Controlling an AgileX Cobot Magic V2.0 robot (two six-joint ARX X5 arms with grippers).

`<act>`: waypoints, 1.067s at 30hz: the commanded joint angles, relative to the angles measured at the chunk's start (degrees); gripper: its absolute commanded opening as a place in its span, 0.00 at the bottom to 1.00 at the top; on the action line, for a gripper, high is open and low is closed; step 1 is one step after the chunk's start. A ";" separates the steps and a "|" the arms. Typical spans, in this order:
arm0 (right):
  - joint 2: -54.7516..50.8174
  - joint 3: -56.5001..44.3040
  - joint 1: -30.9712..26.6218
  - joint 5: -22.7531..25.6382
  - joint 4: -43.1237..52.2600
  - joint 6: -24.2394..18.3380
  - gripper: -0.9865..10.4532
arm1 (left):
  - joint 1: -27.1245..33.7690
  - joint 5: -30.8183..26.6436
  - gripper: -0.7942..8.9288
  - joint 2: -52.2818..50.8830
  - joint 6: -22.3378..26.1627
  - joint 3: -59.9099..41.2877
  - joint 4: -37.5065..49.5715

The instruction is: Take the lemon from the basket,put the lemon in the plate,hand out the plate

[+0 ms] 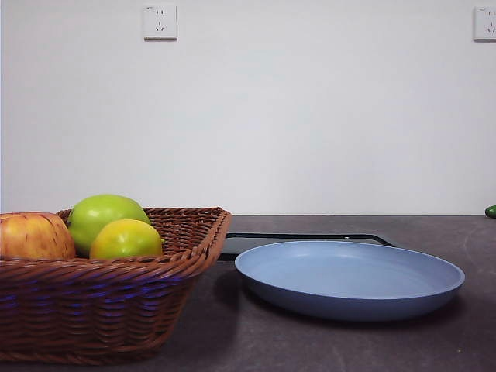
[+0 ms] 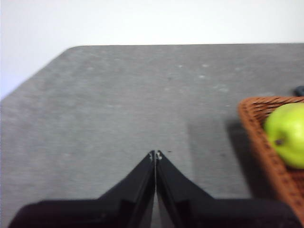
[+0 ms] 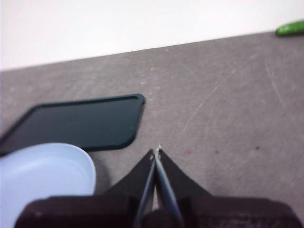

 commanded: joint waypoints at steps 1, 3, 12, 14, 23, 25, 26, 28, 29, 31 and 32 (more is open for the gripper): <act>-0.15 -0.26 0.09 -0.13 0.48 14.40 0.10 | 0.15 4.79 0.09 -0.17 -9.57 -0.42 0.72; -0.15 -0.26 0.09 -0.13 1.20 20.31 0.10 | 0.15 9.81 0.09 -0.17 -14.23 -0.42 0.74; -0.15 -0.20 0.09 -8.26 1.88 29.29 0.09 | 0.15 29.48 0.09 -0.17 -23.76 -0.22 4.35; -0.13 0.07 0.09 -11.80 1.73 29.48 0.09 | 0.15 29.35 0.09 -0.17 -24.87 0.59 4.04; -0.07 9.22 0.09 -13.68 -8.79 29.59 0.09 | 0.15 26.47 0.09 0.24 -25.53 10.69 -5.86; 0.42 12.20 0.09 -13.66 -10.27 29.59 0.09 | 0.15 25.66 0.09 0.26 -25.40 13.14 -6.95; 0.90 13.64 0.09 -13.66 -11.23 29.59 0.09 | 0.15 25.64 0.09 0.28 -25.40 14.14 -7.28; 2.47 17.09 0.09 -13.57 -14.05 29.40 0.09 | 0.15 25.59 0.09 1.27 -25.40 16.68 -8.44; 3.39 18.53 0.09 -13.62 -14.93 28.70 0.09 | 0.15 25.66 0.09 1.97 -25.33 17.81 -9.01; 5.68 21.97 0.09 -13.64 -16.68 26.03 0.09 | 0.15 25.70 0.09 4.44 -24.30 20.70 -10.36; 6.80 23.39 0.09 -13.66 -17.25 25.00 0.09 | 0.15 25.70 0.09 5.79 -23.82 21.94 -10.71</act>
